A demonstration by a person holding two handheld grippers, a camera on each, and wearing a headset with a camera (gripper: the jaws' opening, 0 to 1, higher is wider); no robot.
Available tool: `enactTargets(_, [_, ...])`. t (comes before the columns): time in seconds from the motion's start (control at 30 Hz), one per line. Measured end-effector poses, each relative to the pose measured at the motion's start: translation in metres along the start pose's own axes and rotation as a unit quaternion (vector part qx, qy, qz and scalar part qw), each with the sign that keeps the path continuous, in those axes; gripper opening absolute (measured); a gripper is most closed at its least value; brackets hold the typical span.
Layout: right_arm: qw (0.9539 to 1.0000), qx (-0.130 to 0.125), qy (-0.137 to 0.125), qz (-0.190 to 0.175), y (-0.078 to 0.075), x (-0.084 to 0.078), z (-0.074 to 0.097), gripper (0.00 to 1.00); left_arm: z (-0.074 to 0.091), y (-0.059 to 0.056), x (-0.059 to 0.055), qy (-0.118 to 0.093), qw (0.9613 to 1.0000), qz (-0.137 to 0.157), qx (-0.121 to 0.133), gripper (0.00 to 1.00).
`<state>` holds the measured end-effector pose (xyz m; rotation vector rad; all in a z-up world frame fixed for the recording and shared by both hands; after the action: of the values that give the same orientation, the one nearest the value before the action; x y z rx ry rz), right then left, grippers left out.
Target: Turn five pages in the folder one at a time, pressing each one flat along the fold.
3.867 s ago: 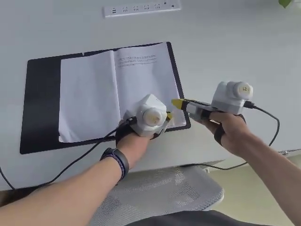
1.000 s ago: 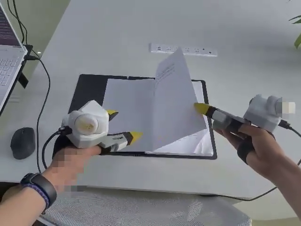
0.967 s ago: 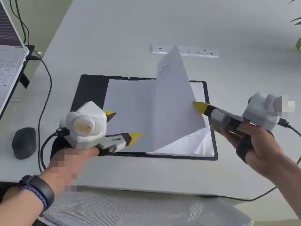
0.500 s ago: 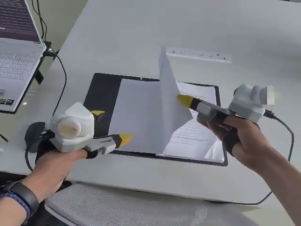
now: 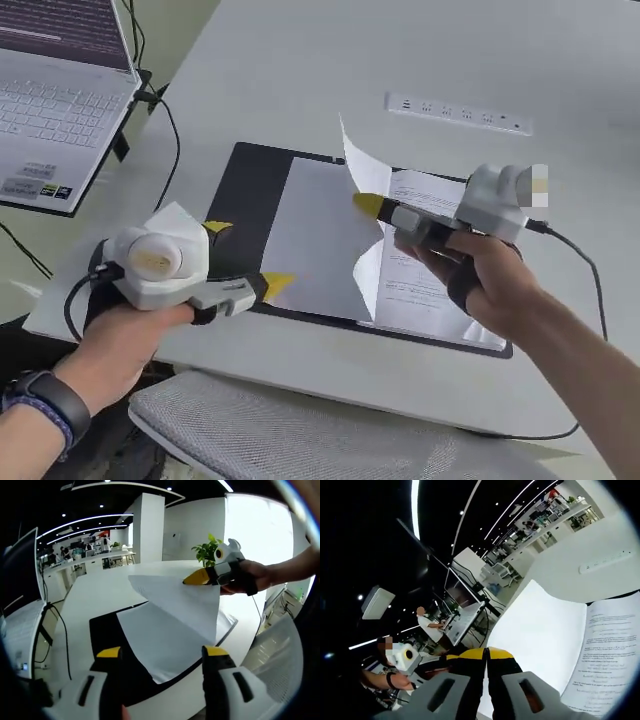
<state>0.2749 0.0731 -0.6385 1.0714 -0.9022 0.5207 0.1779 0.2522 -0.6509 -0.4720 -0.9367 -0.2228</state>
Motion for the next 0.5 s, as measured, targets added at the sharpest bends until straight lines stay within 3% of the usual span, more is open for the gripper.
enactTargets(0.5, [0.9986,0.002,0.041,-0.035,-0.01,-0.027,-0.044,0.0,0.01,0.008,-0.002,-0.002,0.9999,0.013,0.005,0.63])
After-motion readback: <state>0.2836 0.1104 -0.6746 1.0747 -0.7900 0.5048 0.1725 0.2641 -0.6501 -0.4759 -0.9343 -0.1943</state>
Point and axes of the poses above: the centre of the closed fingertips' face, and the gripper's own axes: z roughly backward along the fingers, y roughly to its left, x roughly out of its top, the point moved 7 cm from there along z, roughly backward along the fingers, and after that the axes turned 15 degrees about z, right-handed, at the moved point
